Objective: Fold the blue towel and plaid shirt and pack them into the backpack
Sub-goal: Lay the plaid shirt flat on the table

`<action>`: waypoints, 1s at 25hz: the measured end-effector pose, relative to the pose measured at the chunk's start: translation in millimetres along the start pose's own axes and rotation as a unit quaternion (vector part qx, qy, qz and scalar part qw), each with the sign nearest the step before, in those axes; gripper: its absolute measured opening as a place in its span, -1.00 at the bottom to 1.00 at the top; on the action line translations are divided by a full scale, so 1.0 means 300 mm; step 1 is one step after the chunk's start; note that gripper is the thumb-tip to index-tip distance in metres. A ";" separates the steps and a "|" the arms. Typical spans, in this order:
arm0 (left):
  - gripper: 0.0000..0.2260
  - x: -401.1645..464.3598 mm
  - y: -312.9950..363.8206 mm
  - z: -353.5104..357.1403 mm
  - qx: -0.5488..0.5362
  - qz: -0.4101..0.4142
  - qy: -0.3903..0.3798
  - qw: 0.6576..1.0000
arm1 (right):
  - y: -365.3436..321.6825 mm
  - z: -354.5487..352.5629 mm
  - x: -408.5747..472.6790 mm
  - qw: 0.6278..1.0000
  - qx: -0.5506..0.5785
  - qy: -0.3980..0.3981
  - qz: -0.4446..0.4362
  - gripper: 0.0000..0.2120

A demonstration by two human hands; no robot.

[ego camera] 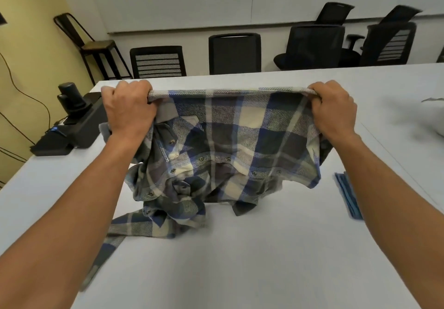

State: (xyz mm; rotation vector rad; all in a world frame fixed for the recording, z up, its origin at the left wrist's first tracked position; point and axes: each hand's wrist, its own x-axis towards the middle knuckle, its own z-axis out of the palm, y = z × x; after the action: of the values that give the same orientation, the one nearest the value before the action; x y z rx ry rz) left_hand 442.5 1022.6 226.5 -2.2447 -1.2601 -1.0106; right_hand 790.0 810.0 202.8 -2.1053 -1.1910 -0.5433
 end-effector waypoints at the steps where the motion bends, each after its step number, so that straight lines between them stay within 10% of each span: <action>1: -0.86 0.001 0.002 0.000 0.000 -0.003 0.006 1.000 | 0.007 -0.010 0.006 1.000 0.001 0.003 -0.003 -0.74; 18: -0.96 -0.276 -0.087 0.128 0.012 -0.057 -0.327 0.943 | 0.124 0.149 -0.174 0.971 -0.028 -0.217 0.099 -0.80; 25: -0.93 -0.266 -0.086 0.154 -0.013 -0.217 -0.263 0.940 | 0.097 0.146 -0.100 0.976 -0.047 -0.187 0.103 -0.80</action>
State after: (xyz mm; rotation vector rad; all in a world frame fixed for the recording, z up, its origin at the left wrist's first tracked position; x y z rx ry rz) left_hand 412.2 1018.6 135.7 -2.3998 -2.0454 -0.5597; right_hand 801.7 812.3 143.4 -2.4518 -1.1402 -0.1093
